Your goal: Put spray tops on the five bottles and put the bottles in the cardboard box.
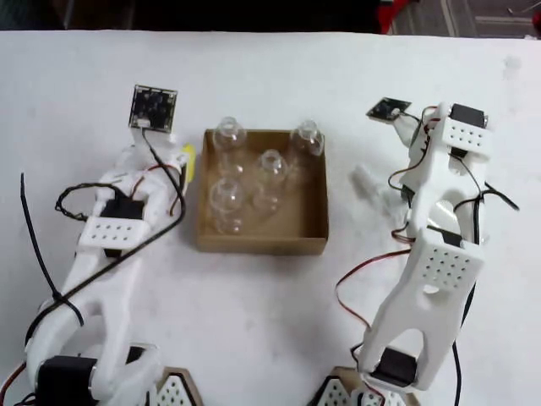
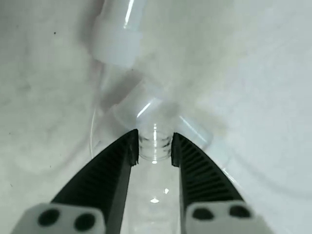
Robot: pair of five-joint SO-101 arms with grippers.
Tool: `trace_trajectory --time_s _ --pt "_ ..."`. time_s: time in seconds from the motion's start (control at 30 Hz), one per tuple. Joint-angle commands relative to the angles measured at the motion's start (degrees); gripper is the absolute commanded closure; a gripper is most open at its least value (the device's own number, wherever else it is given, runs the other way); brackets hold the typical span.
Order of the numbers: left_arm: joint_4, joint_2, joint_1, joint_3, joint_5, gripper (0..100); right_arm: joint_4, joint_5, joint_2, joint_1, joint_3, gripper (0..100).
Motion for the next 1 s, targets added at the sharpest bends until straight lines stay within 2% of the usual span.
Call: trace_trajectory --time_s 0.0,0.47,0.63,0.87,0.97 --pt "-1.05 -0.57 0.57 -0.26 -0.70 85 1.19 -1.05 -4.70 1.01 -0.97 95.4" --pt "-0.97 -0.57 0.57 -0.18 -0.70 85 7.78 -12.84 -20.70 0.75 -0.88 95.4" --pt "-0.97 -0.57 0.84 -0.18 -0.70 85 9.36 -21.36 -30.29 -0.92 -0.53 95.4" --pt "-0.97 -0.57 0.84 -0.18 -0.70 85 9.36 -24.97 -41.10 -3.82 1.41 95.4" --pt "-0.97 -0.57 0.84 -0.18 -0.70 85 9.36 -29.80 -44.79 -5.85 4.40 95.4"
